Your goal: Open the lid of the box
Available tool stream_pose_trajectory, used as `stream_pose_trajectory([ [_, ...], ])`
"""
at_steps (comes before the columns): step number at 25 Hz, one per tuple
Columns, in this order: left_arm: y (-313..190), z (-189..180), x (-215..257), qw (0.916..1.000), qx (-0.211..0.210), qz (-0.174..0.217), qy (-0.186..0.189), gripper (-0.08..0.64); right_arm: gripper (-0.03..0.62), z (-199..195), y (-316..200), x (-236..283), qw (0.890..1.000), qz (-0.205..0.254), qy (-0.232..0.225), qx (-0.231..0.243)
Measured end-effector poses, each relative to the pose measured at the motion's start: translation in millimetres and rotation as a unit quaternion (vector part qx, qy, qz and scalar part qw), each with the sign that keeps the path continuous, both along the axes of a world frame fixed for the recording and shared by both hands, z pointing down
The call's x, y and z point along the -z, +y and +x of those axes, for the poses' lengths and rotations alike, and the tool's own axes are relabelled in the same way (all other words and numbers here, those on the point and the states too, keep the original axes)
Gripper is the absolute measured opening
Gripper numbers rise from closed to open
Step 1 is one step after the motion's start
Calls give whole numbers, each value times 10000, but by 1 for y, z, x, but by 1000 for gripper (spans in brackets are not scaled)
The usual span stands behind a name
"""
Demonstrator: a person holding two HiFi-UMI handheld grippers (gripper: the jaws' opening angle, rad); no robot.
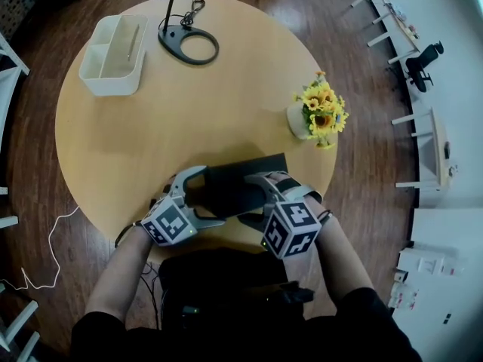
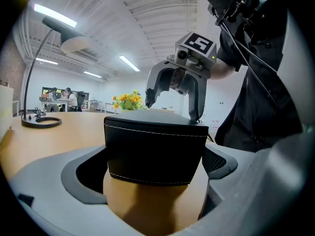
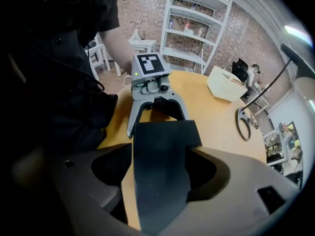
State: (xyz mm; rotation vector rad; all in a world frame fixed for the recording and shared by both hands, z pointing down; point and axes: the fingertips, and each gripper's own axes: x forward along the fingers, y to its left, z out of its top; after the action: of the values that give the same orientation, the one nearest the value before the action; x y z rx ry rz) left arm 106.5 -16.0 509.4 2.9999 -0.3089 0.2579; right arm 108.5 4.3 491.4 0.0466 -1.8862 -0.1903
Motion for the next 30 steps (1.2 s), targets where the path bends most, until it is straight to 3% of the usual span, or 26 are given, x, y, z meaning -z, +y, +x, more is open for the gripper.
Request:
stream_pose_trajectory([
  [8, -1, 0, 0, 10000, -15, -15, 19, 584, 353, -2, -2, 1, 9989, 354, 158, 255],
  [18, -1, 2, 1, 10000, 4, 7, 49, 580, 373, -5, -5, 12, 9978, 564, 272, 200],
  [25, -1, 1, 0, 10000, 0, 67, 17, 580, 377, -2, -13, 47, 9979, 583, -280, -84],
  [30, -2, 1, -1, 10000, -15, -32, 8, 583, 376, -2, -38, 86, 9927, 846, -777, -378],
])
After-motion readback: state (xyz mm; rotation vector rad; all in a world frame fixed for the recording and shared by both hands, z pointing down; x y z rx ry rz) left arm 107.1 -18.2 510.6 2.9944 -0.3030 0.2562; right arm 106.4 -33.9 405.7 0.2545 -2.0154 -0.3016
